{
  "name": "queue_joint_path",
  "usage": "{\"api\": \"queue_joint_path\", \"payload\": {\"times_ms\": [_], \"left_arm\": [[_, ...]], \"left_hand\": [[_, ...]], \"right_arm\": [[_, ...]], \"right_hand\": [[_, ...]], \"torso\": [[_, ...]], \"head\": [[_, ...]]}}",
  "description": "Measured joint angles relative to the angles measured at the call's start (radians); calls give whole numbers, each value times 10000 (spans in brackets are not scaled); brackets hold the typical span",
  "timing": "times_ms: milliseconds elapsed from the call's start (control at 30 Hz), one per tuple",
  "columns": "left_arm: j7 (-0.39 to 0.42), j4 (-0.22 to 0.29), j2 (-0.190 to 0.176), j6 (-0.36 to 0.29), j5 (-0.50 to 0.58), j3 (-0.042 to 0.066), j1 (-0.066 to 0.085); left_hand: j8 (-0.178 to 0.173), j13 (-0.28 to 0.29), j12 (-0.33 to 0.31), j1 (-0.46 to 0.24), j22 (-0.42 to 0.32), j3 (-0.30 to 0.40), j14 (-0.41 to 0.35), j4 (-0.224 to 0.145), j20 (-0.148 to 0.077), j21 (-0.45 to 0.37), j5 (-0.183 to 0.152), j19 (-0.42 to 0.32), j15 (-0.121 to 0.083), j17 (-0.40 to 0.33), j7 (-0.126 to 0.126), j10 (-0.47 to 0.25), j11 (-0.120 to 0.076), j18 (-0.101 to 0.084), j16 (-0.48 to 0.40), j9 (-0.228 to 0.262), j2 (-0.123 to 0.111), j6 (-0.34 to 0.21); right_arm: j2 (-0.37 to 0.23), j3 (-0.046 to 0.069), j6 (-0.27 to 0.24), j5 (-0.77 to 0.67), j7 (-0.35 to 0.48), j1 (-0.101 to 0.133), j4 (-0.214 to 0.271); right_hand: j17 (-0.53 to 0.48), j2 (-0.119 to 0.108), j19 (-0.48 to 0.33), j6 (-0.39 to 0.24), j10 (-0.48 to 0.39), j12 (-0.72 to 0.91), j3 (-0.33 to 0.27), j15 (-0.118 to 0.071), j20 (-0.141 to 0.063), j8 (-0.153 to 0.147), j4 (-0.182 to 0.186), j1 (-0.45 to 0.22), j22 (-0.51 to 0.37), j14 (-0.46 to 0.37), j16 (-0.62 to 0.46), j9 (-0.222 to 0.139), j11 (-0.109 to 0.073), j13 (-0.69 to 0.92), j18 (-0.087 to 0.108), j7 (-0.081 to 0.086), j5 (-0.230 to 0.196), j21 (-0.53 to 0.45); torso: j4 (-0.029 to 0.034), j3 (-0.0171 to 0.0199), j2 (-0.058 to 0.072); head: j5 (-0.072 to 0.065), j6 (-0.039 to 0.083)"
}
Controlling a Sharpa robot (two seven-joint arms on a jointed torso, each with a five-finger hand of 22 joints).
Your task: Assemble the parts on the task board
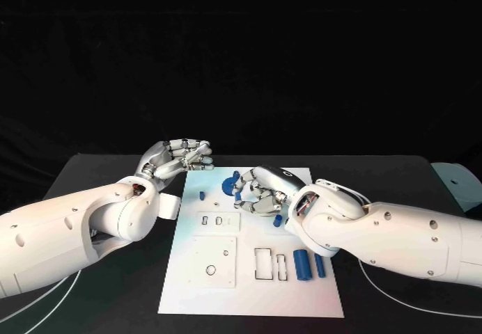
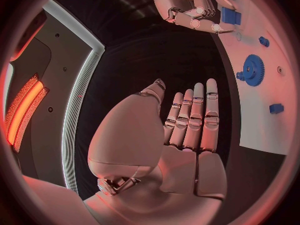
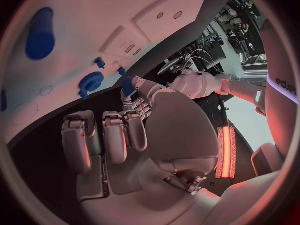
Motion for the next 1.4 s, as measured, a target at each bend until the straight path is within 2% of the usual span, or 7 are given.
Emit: {"api": "queue_joint_path", "payload": {"times_ms": [300,700,867,1400], "left_arm": [[-2,-67,94,-1,9,-1,0],[3,-110,211,-8,22,-1,0],[4,-115,216,-8,30,-1,0],[-2,-118,192,-5,48,-4,-1]], "left_hand": [[0,0,0,0,1,0,0,0,0,0,0,0,0,-1,0,0,0,0,0,0,0,0],[0,0,0,0,-10,0,0,0,1,-37,0,0,0,11,0,74,-2,0,0,0,0,0],[0,0,0,0,-10,0,0,0,1,-37,0,-1,0,11,0,74,-2,0,0,0,0,0],[0,0,0,0,-9,0,0,0,1,-36,0,-1,0,22,0,73,-1,1,0,0,0,0]], "right_arm": [[932,-80,66,-872,-794,-552,-513],[1418,-126,261,-1624,-1284,-852,-873],[1490,-118,266,-1808,-1346,-897,-889],[1508,-112,307,-2183,-1412,-928,-943]], "right_hand": [[-1,-47,0,-2,0,0,-28,0,0,1,28,-97,8,0,0,1,0,-1,0,-2,100,0],[-3,-91,0,-18,0,0,-29,0,0,3,27,-187,7,0,0,4,0,-2,0,-18,101,0],[-3,-107,0,-35,0,0,-30,0,1,5,27,-203,6,0,0,9,0,-2,1,-36,101,0],[-5,-184,0,-53,0,0,-85,-36,1,78,81,-280,4,36,0,104,1,-3,2,-54,91,-1]], "torso": [[6,-1,9],[-22,21,17],[-16,34,17],[-12,23,9]], "head": [[143,-89],[208,-201],[215,-240],[211,-288]]}}
